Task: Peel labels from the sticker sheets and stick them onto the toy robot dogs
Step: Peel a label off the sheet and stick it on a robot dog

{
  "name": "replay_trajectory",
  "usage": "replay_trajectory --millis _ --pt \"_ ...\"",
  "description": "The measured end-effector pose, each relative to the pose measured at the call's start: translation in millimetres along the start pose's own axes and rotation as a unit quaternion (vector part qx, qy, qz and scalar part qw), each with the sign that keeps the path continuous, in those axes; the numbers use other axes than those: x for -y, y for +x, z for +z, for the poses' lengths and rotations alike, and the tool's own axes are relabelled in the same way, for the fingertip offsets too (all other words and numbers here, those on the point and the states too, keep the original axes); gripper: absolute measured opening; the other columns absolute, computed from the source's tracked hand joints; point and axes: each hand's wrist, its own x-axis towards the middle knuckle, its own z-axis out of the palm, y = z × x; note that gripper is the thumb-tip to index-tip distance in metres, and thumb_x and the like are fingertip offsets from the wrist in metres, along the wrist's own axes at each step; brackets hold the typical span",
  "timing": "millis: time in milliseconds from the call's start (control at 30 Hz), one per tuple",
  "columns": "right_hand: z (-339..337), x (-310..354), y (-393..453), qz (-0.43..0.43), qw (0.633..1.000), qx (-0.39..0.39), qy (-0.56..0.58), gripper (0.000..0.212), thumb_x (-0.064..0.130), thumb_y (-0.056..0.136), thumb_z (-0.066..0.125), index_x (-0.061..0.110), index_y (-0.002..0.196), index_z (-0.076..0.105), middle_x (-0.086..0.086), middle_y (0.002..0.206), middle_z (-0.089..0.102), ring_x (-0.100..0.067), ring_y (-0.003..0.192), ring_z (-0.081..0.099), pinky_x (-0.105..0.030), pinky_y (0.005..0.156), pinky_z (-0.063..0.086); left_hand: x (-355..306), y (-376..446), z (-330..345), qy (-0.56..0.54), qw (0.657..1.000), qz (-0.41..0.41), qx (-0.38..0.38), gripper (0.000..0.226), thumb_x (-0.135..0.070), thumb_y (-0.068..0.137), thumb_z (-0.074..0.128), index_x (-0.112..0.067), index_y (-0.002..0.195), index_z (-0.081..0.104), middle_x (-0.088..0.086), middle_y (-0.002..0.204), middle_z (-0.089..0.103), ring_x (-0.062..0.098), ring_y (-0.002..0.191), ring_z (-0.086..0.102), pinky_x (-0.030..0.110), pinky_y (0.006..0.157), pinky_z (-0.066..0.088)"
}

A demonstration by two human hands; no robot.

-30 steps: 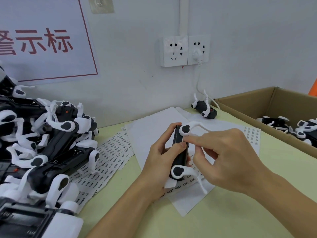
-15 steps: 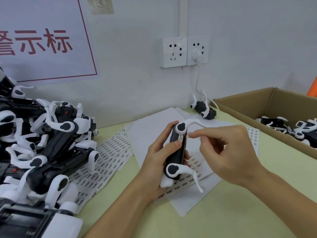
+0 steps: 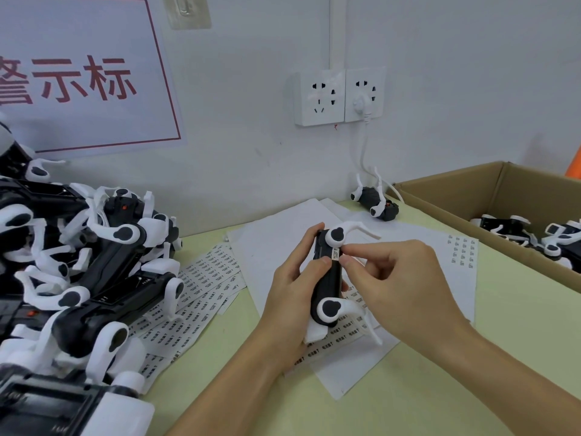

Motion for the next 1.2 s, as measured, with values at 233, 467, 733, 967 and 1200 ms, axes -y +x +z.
replay_trajectory --millis 233,467,733,967,1200 --pt "1.0 -2.0 -0.8 -0.064 0.996 -0.027 -0.059 0.018 0.026 0.083 0.063 0.036 0.091 0.076 -0.005 0.043 0.042 -0.02 0.043 0.033 -0.015 0.048 0.035 -1.1 -0.9 2.3 0.016 1.0 0.007 -0.019 0.053 -0.029 0.08 0.058 -0.046 0.131 0.061 -0.001 0.116 0.074 0.019 0.081 0.068 0.027 0.074 0.056" --pt "-2.7 -1.9 -0.2 -0.118 0.982 -0.029 -0.144 0.015 0.019 0.085 0.064 0.018 0.085 0.079 -0.002 0.04 0.038 -0.023 0.045 0.034 -0.032 0.044 0.038 -1.9 -1.7 3.6 0.034 0.999 0.008 -0.031 0.055 -0.03 0.08 0.058 -0.045 0.132 0.06 -0.005 0.119 0.073 0.018 0.09 0.07 0.026 0.08 0.057" --pt "-6.3 1.4 -0.5 -0.162 0.969 -0.018 -0.186 0.016 0.016 0.085 0.065 0.015 0.091 0.08 0.006 0.043 0.043 -0.017 0.043 0.039 -0.03 0.042 0.04 -2.2 -1.3 5.3 0.033 0.999 0.003 -0.04 0.057 -0.031 0.079 0.059 -0.044 0.134 0.058 -0.007 0.123 0.072 0.016 0.091 0.071 0.024 0.078 0.055" --pt "-5.6 -0.9 -0.1 -0.15 0.975 -0.015 -0.163 0.019 0.015 0.085 0.066 0.018 0.097 0.08 0.007 0.044 0.039 -0.017 0.047 0.037 -0.023 0.045 0.034 -1.2 -0.9 4.6 0.043 0.998 0.003 -0.044 0.055 -0.033 0.078 0.059 -0.047 0.132 0.059 -0.009 0.124 0.071 0.015 0.102 0.071 0.029 0.089 0.052" --pt "2.3 -5.6 -2.4 -0.014 0.999 -0.044 0.023 0.031 0.007 0.086 0.073 0.037 0.08 0.077 0.003 0.045 0.052 -0.003 0.037 0.038 -0.009 0.047 0.034 -0.3 -0.5 3.1 0.051 0.998 0.002 -0.029 0.054 -0.033 0.083 0.056 -0.045 0.135 0.057 0.011 0.115 0.072 0.02 0.084 0.067 0.029 0.076 0.054"
